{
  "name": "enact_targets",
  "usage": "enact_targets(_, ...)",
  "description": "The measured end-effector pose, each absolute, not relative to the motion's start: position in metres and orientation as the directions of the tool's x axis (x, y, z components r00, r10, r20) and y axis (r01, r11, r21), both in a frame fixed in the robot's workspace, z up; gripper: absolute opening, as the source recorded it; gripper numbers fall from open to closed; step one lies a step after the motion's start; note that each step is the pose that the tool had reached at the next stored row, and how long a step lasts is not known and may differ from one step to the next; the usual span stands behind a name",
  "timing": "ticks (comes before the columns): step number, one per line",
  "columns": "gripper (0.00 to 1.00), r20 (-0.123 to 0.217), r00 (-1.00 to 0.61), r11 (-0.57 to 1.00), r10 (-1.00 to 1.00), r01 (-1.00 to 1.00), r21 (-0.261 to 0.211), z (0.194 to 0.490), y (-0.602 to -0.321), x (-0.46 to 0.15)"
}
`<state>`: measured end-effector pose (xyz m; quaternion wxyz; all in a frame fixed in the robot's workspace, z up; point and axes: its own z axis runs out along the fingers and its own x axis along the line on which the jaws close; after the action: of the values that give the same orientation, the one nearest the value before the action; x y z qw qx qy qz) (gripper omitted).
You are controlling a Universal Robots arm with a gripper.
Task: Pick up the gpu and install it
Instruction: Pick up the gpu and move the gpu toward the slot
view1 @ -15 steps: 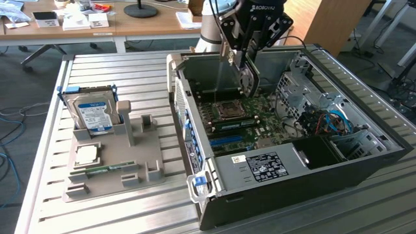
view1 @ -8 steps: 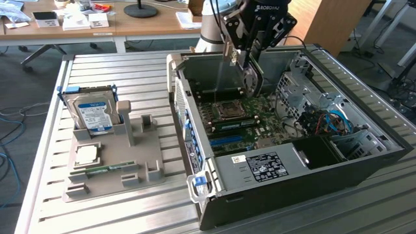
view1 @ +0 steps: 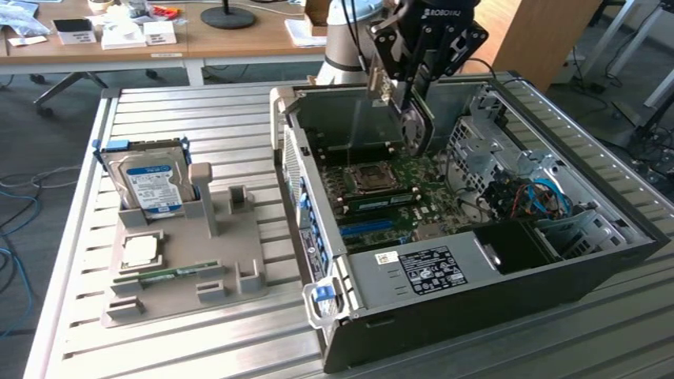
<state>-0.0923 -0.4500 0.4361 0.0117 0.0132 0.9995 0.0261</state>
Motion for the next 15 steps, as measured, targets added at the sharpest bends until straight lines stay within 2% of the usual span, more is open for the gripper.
enact_targets(15, 0.27, -0.023, -0.999, 0.998, 0.027, 0.026, 0.052, 0.436, -0.45, -0.077)
